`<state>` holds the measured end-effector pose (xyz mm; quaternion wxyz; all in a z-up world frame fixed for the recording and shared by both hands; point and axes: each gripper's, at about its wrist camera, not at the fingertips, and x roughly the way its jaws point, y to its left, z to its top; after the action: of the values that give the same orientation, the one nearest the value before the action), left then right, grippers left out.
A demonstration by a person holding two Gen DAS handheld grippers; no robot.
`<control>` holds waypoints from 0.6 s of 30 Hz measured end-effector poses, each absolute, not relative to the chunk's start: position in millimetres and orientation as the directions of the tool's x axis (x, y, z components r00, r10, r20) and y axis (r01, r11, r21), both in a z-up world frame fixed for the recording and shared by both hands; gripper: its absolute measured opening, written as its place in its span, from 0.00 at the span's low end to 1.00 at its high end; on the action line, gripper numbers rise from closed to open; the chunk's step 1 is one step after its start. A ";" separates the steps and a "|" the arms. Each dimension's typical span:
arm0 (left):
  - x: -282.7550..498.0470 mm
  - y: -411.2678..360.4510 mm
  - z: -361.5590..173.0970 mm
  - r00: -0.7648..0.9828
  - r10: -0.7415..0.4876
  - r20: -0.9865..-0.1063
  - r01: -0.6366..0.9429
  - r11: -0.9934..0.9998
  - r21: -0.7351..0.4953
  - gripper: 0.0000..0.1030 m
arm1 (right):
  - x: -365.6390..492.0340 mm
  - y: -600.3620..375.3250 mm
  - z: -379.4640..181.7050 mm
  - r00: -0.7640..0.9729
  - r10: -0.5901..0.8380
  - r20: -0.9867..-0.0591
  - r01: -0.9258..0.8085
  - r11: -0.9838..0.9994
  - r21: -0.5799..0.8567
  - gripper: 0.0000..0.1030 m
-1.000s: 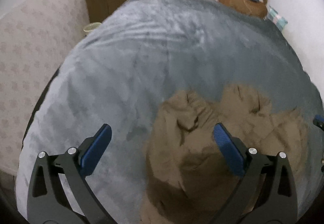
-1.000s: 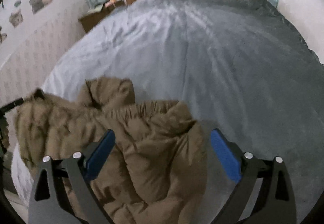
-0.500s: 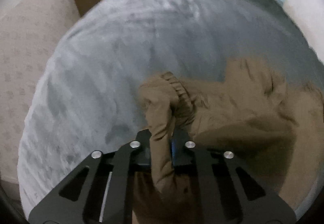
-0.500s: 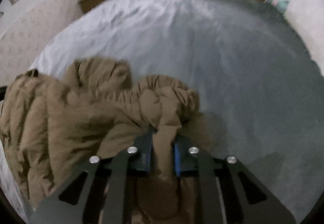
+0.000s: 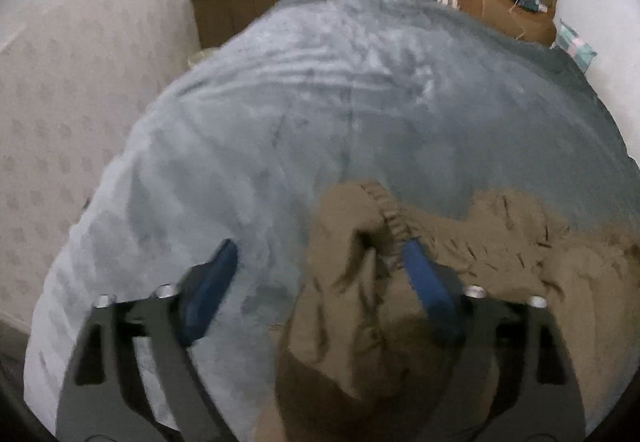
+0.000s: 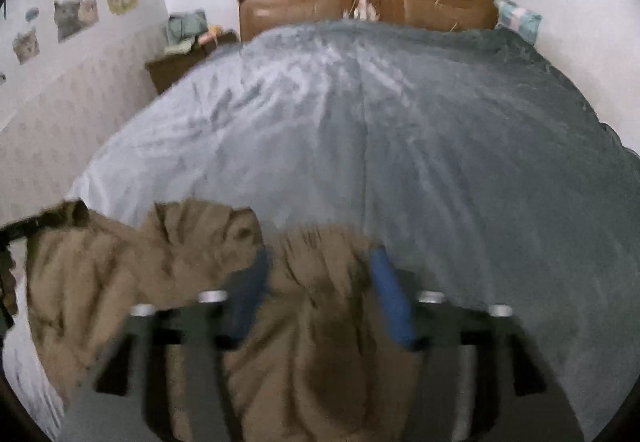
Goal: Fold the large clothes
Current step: 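Regrasp the jacket edge with the left tool while the right tool grasps the hem, then hold the jacket hem with both tools and pull it flat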
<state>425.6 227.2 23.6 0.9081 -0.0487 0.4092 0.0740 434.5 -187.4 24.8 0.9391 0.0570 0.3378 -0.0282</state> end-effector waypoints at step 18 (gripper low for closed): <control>410.0 168.8 -33.6 0.475 0.028 -0.879 -0.050 0.999 0.005 0.29 | 411.9 -116.7 -54.9 0.615 -0.075 -0.785 0.109 0.994 -0.010 0.45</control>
<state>410.0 168.8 -33.6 0.8588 -0.0108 0.5116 0.0229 411.9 -116.7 -54.9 0.8984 0.0193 0.4357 -0.0513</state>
